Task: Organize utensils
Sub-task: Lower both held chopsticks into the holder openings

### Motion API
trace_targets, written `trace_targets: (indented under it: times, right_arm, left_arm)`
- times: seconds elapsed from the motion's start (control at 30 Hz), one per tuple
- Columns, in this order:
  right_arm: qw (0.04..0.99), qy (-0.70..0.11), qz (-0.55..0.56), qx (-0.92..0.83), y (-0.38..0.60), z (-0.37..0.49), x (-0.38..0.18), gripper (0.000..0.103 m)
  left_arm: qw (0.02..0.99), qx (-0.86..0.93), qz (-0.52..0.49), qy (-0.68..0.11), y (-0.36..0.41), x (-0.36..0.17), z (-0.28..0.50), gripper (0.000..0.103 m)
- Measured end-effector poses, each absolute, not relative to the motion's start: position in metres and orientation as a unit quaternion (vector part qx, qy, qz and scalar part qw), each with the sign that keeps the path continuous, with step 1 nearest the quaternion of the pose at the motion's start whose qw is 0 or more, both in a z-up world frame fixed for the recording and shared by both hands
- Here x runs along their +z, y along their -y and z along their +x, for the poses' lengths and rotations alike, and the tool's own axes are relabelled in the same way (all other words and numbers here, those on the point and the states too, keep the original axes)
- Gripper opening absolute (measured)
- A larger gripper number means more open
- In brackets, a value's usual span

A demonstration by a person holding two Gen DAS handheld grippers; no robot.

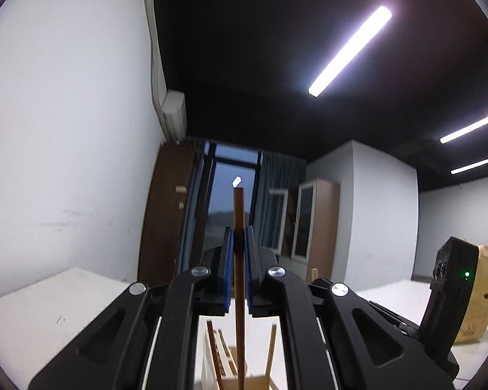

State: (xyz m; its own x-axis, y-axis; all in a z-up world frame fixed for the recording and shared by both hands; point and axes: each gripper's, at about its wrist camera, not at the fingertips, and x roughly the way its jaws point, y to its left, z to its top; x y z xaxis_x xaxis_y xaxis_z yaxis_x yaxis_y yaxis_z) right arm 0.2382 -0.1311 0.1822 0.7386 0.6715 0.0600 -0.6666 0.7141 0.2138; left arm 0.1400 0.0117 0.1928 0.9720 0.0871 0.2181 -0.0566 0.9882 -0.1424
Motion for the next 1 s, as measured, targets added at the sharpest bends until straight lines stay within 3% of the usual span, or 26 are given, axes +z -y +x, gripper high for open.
trace_targets:
  times: [0.33, 1.0]
  right_arm:
    - [0.927, 0.059, 0.135, 0.345, 0.127, 0.246, 0.175, 0.004]
    - [0.929, 0.020, 0.100, 0.356, 0.105, 0.263, 0.132, 0.004]
  left_arm:
    - [0.980, 0.057, -0.081, 0.171, -0.011, 0.191, 0.140, 0.006]
    - [0.996, 0.044, -0.050, 0.060, -0.012, 0.155, 0.205, 0.006]
